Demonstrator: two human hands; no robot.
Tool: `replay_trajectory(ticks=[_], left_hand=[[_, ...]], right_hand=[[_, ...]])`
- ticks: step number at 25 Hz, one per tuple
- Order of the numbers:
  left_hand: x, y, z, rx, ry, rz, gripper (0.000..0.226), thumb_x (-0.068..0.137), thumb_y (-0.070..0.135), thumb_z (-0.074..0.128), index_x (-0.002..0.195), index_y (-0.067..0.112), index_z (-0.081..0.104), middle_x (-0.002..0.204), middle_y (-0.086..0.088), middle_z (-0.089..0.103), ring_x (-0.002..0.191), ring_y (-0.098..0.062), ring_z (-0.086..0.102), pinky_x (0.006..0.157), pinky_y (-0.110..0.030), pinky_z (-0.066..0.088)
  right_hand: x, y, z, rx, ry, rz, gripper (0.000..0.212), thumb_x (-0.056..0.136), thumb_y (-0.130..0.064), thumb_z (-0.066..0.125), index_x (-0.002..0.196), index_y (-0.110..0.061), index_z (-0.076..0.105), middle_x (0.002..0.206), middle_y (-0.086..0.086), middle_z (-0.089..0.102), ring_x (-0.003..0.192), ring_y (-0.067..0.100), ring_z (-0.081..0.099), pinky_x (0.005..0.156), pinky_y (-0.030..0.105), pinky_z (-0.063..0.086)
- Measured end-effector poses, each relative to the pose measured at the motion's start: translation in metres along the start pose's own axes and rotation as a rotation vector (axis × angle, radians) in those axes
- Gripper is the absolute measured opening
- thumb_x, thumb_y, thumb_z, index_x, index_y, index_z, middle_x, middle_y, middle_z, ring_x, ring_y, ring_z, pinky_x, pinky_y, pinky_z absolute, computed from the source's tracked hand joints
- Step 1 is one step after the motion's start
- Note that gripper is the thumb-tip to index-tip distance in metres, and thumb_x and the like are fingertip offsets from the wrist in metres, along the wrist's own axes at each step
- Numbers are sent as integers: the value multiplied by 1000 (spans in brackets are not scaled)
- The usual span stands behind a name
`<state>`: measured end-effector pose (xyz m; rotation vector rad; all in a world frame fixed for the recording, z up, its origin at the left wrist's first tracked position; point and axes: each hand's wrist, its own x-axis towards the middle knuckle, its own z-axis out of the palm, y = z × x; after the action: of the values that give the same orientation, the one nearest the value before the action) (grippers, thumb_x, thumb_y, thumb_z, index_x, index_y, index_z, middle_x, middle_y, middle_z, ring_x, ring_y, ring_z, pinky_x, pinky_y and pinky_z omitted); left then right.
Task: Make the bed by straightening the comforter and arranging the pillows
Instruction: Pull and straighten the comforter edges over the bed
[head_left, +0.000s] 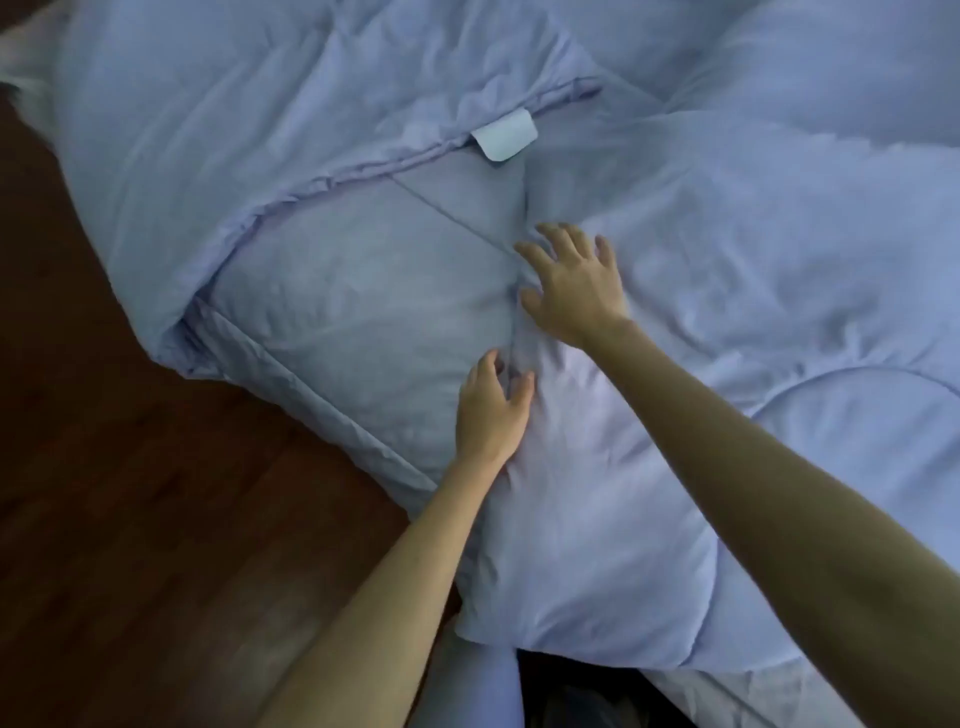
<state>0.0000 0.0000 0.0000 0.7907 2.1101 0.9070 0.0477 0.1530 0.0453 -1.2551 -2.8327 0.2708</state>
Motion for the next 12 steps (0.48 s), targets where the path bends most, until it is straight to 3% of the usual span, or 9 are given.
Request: replay_trajectory(ticks=[2, 5, 9, 12], left_hand=[[3, -2, -1, -78, -68, -29, 65, 88, 45, 60, 141, 14, 40, 131, -3, 59, 119, -20, 56, 98, -31, 46], [4, 1, -3, -130, -199, -22, 61, 83, 39, 68, 136, 17, 46, 124, -1, 63, 111, -18, 59, 88, -26, 47], [4, 18, -10, -203, -395, -4, 40, 77, 24, 69, 116, 18, 61, 104, 0, 69, 94, -14, 64, 72, -23, 46], [-13, 35, -9, -214, -566, 79, 32, 79, 12, 66, 111, 16, 63, 103, -2, 70, 89, -11, 62, 74, -25, 48]], right_hand=[[18, -6, 10, -194, -103, -46, 60, 89, -52, 48, 144, -32, 34, 159, 6, 17, 146, 34, 9, 113, 60, 7], [33, -9, 14, -355, -235, 98, 73, 78, -70, 49, 140, -34, 37, 161, 8, 4, 144, 46, -4, 107, 70, 1], [21, -6, 8, -292, -134, 216, 58, 83, -41, 61, 135, -30, 38, 160, 13, -5, 142, 52, -4, 108, 68, 13], [4, 12, -16, -219, -76, 353, 90, 74, -36, 72, 145, -39, 16, 159, 12, -14, 142, 51, -5, 107, 69, 16]])
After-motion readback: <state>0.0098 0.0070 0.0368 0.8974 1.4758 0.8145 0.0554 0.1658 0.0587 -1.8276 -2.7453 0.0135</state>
